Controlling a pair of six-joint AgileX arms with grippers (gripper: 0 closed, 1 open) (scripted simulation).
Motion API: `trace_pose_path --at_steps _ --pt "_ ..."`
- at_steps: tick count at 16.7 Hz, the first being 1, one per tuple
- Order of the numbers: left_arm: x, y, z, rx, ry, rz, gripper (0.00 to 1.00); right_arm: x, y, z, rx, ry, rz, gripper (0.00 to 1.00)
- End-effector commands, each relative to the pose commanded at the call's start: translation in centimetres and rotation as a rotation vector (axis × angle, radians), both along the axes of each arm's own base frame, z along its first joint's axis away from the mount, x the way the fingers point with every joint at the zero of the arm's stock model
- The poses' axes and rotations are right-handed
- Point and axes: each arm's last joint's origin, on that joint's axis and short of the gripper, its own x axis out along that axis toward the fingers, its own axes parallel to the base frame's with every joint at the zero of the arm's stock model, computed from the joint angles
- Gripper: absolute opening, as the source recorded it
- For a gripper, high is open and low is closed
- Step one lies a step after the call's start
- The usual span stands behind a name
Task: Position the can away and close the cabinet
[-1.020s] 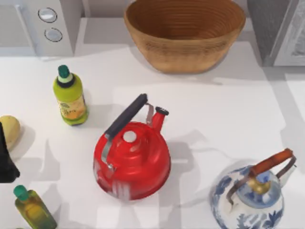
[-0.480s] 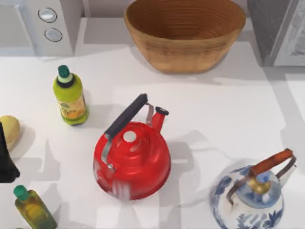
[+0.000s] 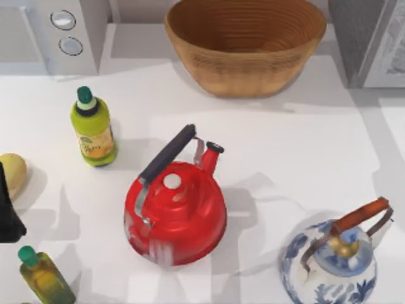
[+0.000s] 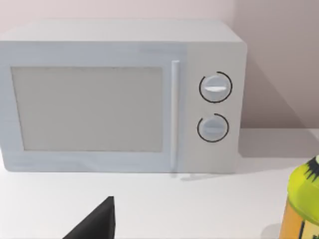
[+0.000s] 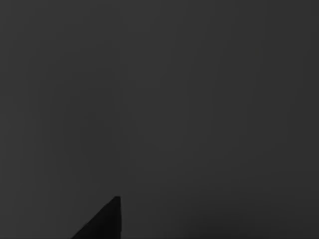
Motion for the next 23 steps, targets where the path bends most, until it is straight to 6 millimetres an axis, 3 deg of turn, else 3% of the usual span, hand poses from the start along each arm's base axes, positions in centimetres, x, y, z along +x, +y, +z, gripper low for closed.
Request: trace_pose_path --at_steps 4,7,10,13,15,17,20,23 --pt "0.0 0.0 0.0 0.000 0.000 0.000 1.00 -0.5 -0.3 0.1 -0.012 0.012 -0.008 1.00" --pt "0.0 0.0 0.0 0.000 0.000 0.000 1.00 -2.2 -1.0 0.4 -0.029 0.030 -0.023 1.00" --pt "0.0 0.0 0.0 0.000 0.000 0.000 1.00 -5.3 -1.8 0.4 -0.038 0.044 -0.035 1.00" --pt "0.0 0.0 0.0 0.000 0.000 0.000 1.00 -9.4 -2.6 -1.2 -0.039 0.071 -0.037 1.00" --pt "0.0 0.0 0.0 0.000 0.000 0.000 1.00 -12.8 -3.0 -3.8 -0.038 0.098 -0.035 1.00" --pt "0.0 0.0 0.0 0.000 0.000 0.000 1.00 -16.6 -3.5 -7.6 -0.035 0.123 -0.031 1.00" --pt "0.0 0.0 0.0 0.000 0.000 0.000 1.00 -22.2 -4.0 -15.1 -0.029 0.144 -0.024 1.00" --pt "0.0 0.0 0.0 0.000 0.000 0.000 1.00 -26.7 -4.4 -22.8 -0.020 0.118 -0.016 1.00"
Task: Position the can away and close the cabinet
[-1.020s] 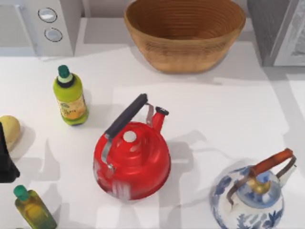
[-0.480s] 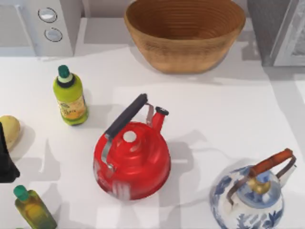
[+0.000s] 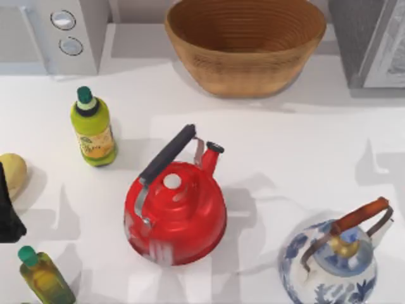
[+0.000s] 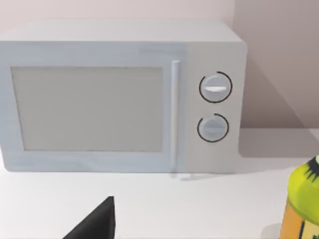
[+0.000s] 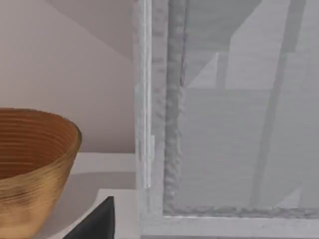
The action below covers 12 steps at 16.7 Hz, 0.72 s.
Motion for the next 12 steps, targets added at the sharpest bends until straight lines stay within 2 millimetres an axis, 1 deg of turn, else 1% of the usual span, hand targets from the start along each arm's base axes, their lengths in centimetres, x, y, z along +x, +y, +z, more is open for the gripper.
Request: trace_pose_path --at_steps 1,3,5,6,8,9,12 --pt "0.0 0.0 0.0 0.000 0.000 0.000 1.00 -1.1 -0.1 -2.3 0.003 -0.019 0.002 1.00" --pt "0.0 0.0 0.0 0.000 0.000 0.000 1.00 -2.5 -0.2 -6.4 0.009 -0.058 0.007 1.00" --pt "0.0 0.0 0.0 0.000 0.000 0.000 1.00 -3.2 -0.3 -9.8 0.012 -0.091 0.010 1.00" --pt "0.0 0.0 0.0 0.000 0.000 0.000 1.00 -3.3 -0.3 -11.1 0.014 -0.103 0.011 1.00" --pt "0.0 0.0 0.0 0.000 0.000 0.000 1.00 -3.4 -0.3 -13.1 0.015 -0.118 0.013 1.00" --pt "0.0 0.0 0.0 0.000 0.000 0.000 1.00 -3.4 -0.3 -13.7 0.015 -0.122 0.014 1.00" --pt "0.0 0.0 0.0 0.000 0.000 0.000 1.00 -3.4 -0.3 -14.1 0.015 -0.124 0.015 1.00"
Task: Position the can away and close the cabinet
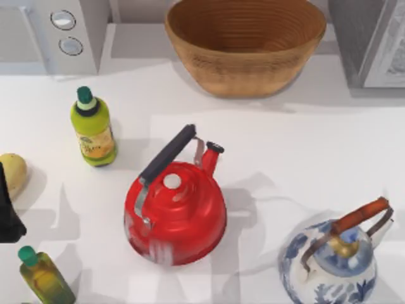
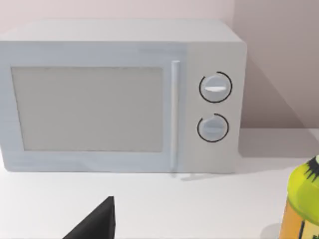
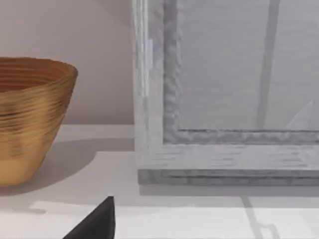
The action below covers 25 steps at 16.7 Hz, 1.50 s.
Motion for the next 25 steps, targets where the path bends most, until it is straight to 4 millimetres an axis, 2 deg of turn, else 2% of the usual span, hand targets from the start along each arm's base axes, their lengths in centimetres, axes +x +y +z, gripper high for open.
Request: trace_pose_path --at_steps 5,9,13,16,18,21,23,25 --pt "0.0 0.0 0.0 0.000 0.000 0.000 1.00 0.0 -0.1 0.2 -0.003 -0.005 -0.005 1.00" --pt "0.0 0.0 0.0 0.000 0.000 0.000 1.00 0.2 -1.3 2.9 -0.025 -0.098 -0.072 1.00" --pt "0.0 0.0 0.0 0.000 0.000 0.000 1.00 1.2 -4.3 7.1 -0.107 -0.209 -0.181 1.00" --pt "0.0 0.0 0.0 0.000 0.000 0.000 1.00 2.6 -8.3 8.9 -0.174 -0.214 -0.235 1.00" --pt "0.0 0.0 0.0 0.000 0.000 0.000 1.00 3.6 -11.6 8.5 -0.183 -0.173 -0.242 1.00" --pt "0.0 0.0 0.0 0.000 0.000 0.000 1.00 4.3 -16.3 5.9 -0.134 -0.089 -0.198 1.00" --pt "0.0 0.0 0.0 0.000 0.000 0.000 1.00 4.3 -18.5 3.9 -0.088 -0.049 -0.150 1.00" --pt "0.0 0.0 0.0 0.000 0.000 0.000 1.00 4.3 -19.7 2.2 -0.053 -0.026 -0.095 1.00"
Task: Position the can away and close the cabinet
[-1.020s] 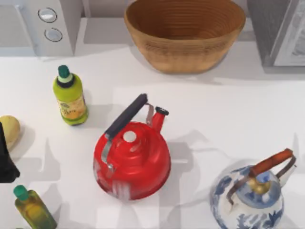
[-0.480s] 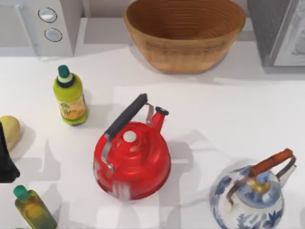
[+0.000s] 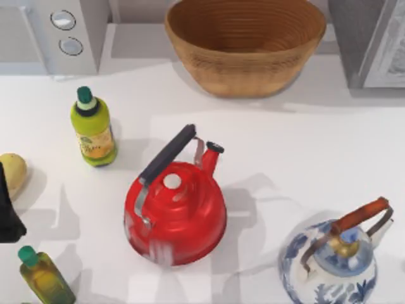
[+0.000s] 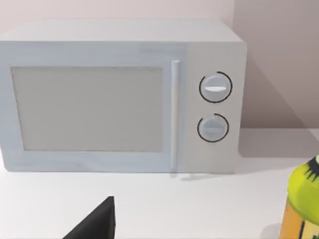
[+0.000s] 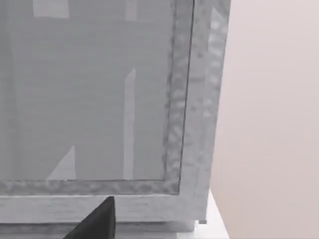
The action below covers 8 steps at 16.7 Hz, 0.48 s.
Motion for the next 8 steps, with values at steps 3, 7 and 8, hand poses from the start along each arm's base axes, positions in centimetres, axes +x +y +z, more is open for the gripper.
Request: trace_pose_path --at_steps 3,7,8 --pt "0.0 0.0 0.0 0.000 0.000 0.000 1.00 0.4 -0.4 -1.8 0.041 0.024 0.077 1.00" --pt "0.0 0.0 0.0 0.000 0.000 0.000 1.00 0.5 -0.3 -2.2 0.053 0.031 0.097 1.00" --pt "0.0 0.0 0.0 0.000 0.000 0.000 1.00 0.5 -0.3 -2.2 0.053 0.031 0.097 1.00"
